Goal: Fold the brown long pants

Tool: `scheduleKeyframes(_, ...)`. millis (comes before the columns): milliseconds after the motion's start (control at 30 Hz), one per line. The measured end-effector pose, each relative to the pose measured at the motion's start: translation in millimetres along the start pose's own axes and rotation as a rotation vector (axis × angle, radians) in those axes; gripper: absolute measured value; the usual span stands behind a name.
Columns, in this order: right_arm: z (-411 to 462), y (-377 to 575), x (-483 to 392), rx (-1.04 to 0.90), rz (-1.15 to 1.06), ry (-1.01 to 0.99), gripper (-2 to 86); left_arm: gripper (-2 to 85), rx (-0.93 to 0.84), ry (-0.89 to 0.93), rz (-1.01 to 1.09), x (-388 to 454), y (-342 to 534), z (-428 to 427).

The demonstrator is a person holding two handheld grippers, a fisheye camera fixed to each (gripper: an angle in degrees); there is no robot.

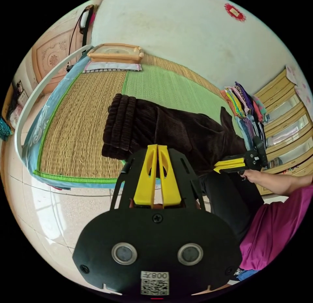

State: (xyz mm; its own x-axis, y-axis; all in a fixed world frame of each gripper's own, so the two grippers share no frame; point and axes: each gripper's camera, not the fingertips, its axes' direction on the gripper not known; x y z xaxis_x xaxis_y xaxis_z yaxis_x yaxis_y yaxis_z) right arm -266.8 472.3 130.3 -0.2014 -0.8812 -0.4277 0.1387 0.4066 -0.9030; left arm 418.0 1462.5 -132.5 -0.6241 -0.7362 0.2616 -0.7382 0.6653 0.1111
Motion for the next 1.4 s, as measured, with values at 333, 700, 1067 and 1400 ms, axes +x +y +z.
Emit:
scheduleKeyframes(333,28.7,17.0,-15.3,0.02,0.019,-0.039,3.1,3.2,0.107,-0.055,-0.206,-7.1,64.8,14.7)
scheduleKeyframes(700,65.9,44.5,-20.9,0.026,0.061,-0.104,2.9,2.1,0.232,0.192,-0.555,-35.2,123.6,34.3)
scheduleKeyframes(1067,96.9,90.9,-25.0,0.064,0.059,-0.141,2.8,0.3,0.21,0.088,-0.511,23.5,132.6,30.9)
scheduleKeyframes(1400,160.5,128.4,-21.2,0.062,0.06,-0.108,3.4,0.1,0.269,0.097,-0.484,94.9,118.8,6.9)
